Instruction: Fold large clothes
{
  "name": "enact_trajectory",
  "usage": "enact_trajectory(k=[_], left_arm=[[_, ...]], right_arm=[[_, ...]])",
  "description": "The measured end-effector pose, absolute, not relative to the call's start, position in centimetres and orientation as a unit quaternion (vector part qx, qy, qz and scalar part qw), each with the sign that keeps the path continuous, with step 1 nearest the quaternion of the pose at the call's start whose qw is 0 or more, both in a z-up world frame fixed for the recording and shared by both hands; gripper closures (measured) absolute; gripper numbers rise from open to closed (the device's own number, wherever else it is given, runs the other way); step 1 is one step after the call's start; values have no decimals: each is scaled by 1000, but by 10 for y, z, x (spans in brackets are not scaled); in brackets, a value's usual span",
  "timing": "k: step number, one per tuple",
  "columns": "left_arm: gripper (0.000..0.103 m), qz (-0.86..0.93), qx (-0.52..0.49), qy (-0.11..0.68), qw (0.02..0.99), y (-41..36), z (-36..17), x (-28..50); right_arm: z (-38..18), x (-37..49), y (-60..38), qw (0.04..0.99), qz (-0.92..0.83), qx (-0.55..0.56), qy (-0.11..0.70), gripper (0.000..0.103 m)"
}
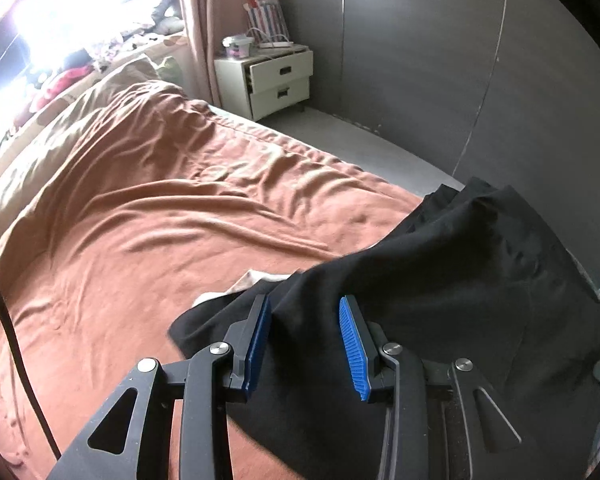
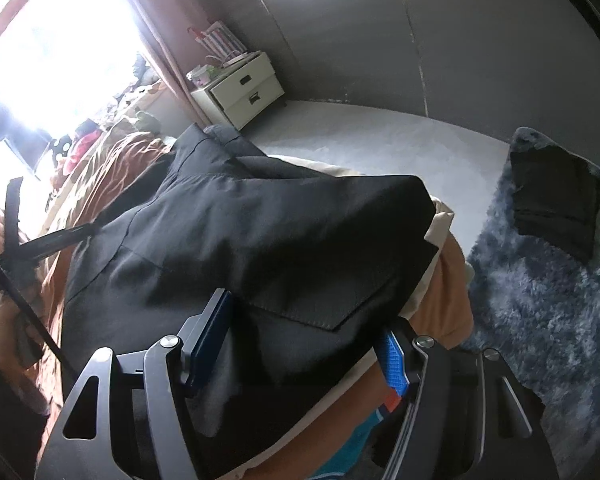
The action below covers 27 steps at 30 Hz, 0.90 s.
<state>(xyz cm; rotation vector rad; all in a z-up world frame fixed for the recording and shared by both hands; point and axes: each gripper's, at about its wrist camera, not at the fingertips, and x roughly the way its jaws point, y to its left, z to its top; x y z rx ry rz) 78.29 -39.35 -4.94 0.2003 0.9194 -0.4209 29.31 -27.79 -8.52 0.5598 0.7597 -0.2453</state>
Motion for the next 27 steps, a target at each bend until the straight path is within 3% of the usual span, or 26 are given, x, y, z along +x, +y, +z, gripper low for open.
enact_trajectory(k=[10, 14, 19, 23, 27], left_arm=[[62, -230, 58, 447, 863, -350, -17, 728], [35, -238, 45, 426, 872, -328, 6, 696], [30, -255, 20, 409, 876, -299, 31, 661], [10, -263, -7, 383, 886, -271, 52, 625], [8, -262, -24, 370, 891, -248, 64, 594]], right_arm=[[-53, 268, -249, 886, -133, 245, 372, 38], [-38, 251, -235, 893, -132, 232, 362, 37], [-23, 228, -211, 904, -126, 210, 351, 33], [-12, 203, -193, 912, -133, 202, 331, 27], [-3, 178, -174, 919, -134, 186, 320, 18]])
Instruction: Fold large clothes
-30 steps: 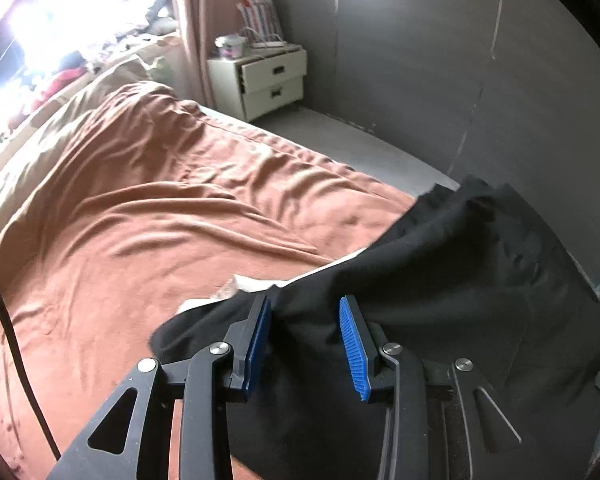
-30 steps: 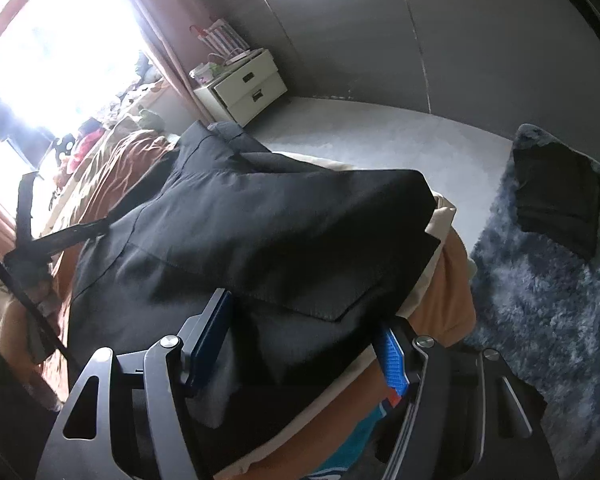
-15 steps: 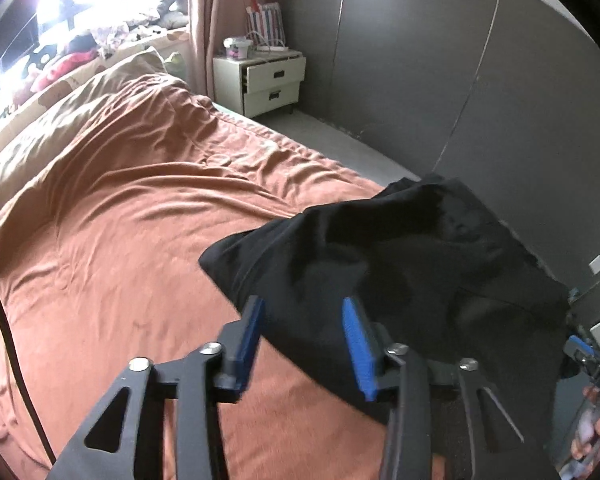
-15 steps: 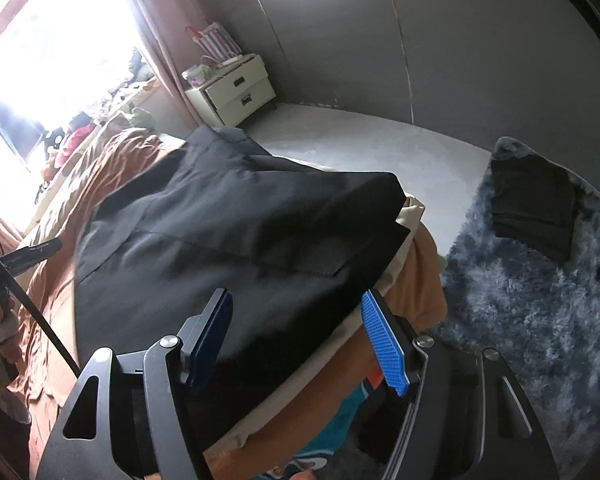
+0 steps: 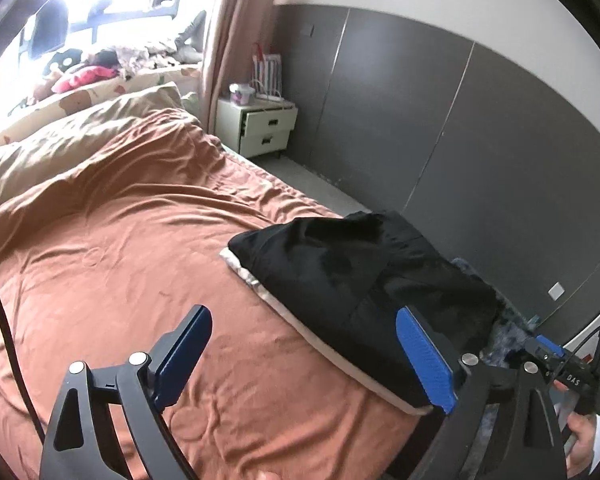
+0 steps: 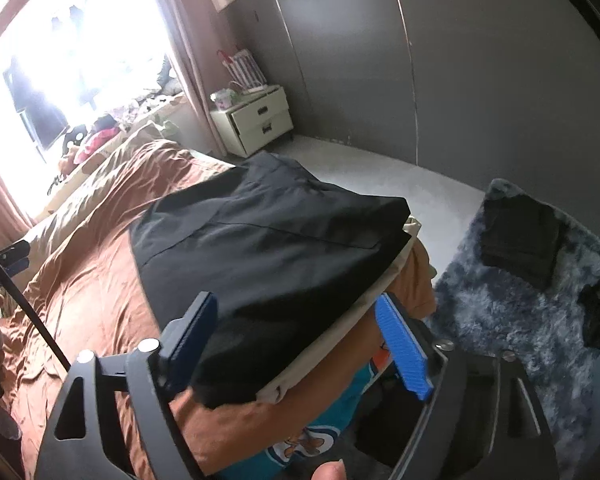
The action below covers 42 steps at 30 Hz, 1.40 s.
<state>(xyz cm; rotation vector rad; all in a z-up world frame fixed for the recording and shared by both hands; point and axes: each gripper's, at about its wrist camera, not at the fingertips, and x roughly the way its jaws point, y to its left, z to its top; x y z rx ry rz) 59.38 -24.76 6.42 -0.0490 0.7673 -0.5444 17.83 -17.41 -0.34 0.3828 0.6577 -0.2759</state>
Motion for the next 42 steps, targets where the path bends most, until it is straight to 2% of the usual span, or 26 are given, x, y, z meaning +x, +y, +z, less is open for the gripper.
enact_trajectory(k=[2, 3, 5, 24, 42], left_arm=[[6, -262, -29, 365, 893, -237, 68, 580], [1, -264, -33, 361, 894, -230, 71, 571], [0, -263, -37, 349, 899, -217, 76, 551], [0, -242, -25, 265, 933, -132, 99, 371], [0, -165, -54, 208, 963, -67, 84, 216]], right_arm=[[1, 166, -164, 924, -134, 176, 313, 16], [3, 157, -157, 927, -137, 168, 307, 8], [6, 146, -147, 932, -138, 157, 296, 0], [6, 34, -94, 958, -94, 107, 249, 0], [-15, -73, -54, 976, -47, 67, 203, 0]])
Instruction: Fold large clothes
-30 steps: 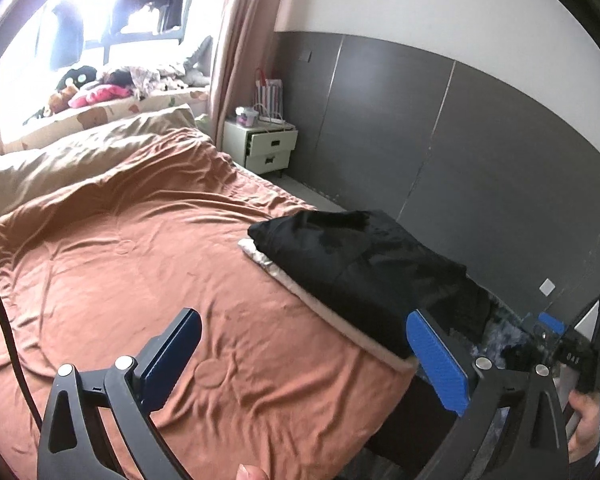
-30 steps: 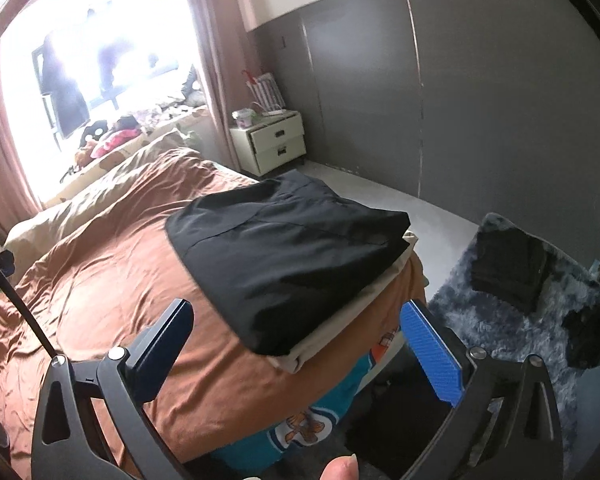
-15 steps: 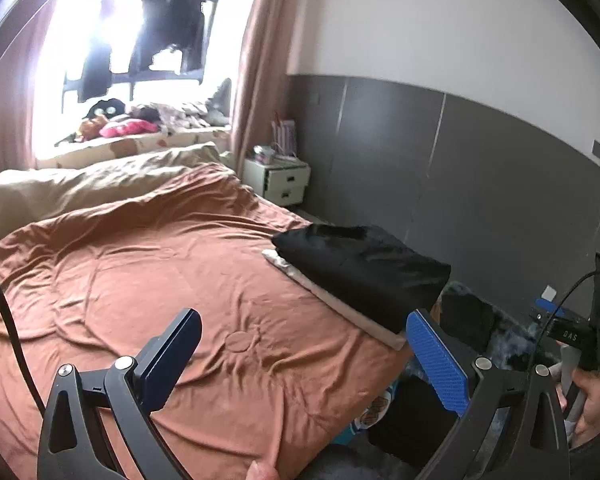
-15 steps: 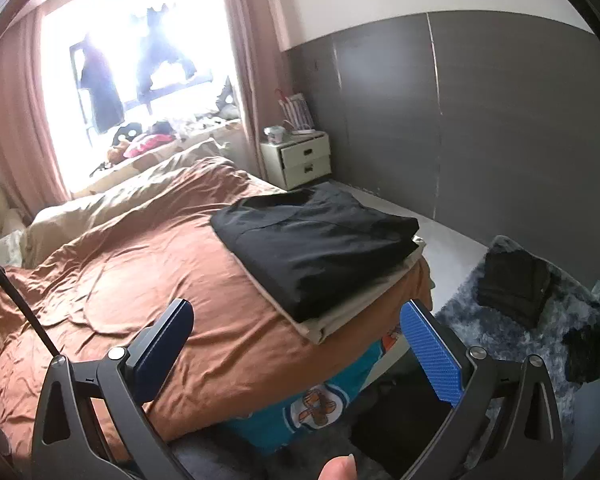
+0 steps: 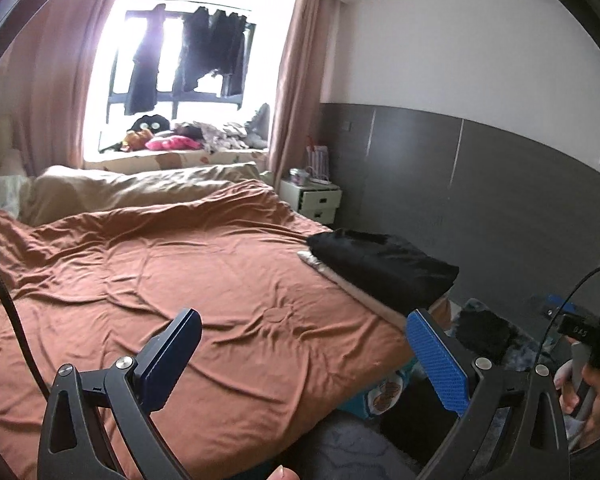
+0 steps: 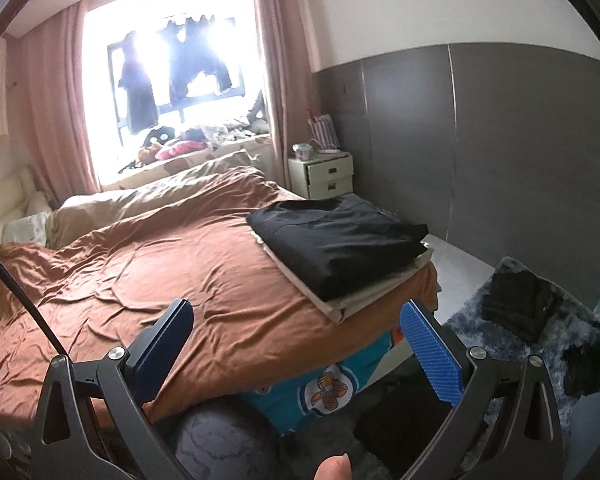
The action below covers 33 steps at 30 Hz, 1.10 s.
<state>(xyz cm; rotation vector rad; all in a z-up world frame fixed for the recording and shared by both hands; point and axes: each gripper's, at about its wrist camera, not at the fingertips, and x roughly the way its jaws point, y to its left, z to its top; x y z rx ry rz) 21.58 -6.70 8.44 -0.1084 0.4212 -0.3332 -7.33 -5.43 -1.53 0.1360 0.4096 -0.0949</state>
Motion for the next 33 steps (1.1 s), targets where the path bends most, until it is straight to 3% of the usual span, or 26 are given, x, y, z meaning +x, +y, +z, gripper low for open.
enact_trajectory(k=[15, 33], left_arm=[[0, -99, -42, 177, 978, -49, 51, 119], [0, -56, -52, 165, 983, -35, 33, 94]], right_arm=[[-55, -119, -42, 978, 4, 64, 199, 0], [-76, -109, -12, 975, 45, 53, 212, 0]])
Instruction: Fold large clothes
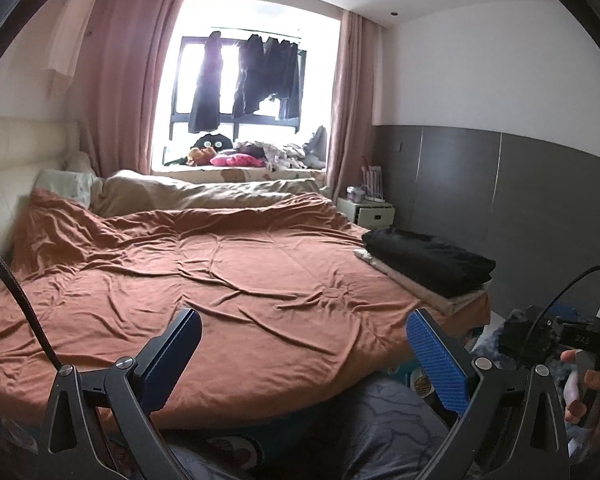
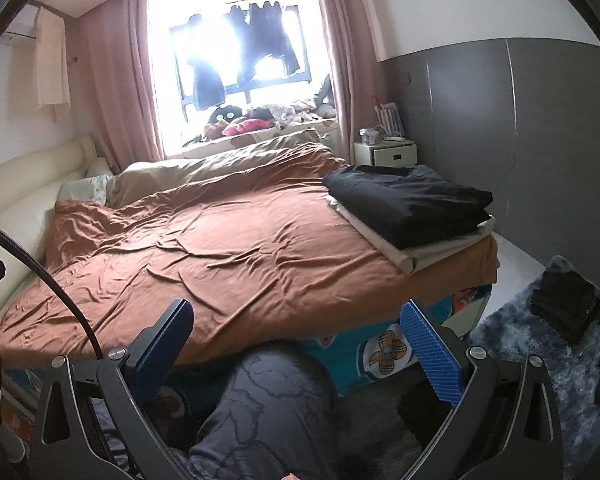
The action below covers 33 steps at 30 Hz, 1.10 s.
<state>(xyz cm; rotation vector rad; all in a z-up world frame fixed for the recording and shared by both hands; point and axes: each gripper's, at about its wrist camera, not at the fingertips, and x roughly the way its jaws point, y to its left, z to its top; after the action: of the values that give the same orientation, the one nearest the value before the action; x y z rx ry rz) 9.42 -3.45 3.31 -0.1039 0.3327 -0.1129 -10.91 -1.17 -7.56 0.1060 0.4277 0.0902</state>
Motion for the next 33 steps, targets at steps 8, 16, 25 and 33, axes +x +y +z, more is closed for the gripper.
enact_trajectory(k=[8, 16, 25, 33], left_arm=[[0, -53, -55, 174, 982, -34, 29, 93], [0, -55, -59, 177, 981, -34, 29, 92], [0, -55, -56, 176, 981, -35, 30, 90], [0, -54, -54, 174, 982, -37, 31, 88]], right_arm=[[-78, -113, -5, 975, 43, 53, 211, 0], [-77, -115, -5, 976, 43, 56, 207, 0], [-78, -115, -6, 976, 45, 55, 208, 0], [-79, -114, -7, 976, 45, 55, 208, 0]])
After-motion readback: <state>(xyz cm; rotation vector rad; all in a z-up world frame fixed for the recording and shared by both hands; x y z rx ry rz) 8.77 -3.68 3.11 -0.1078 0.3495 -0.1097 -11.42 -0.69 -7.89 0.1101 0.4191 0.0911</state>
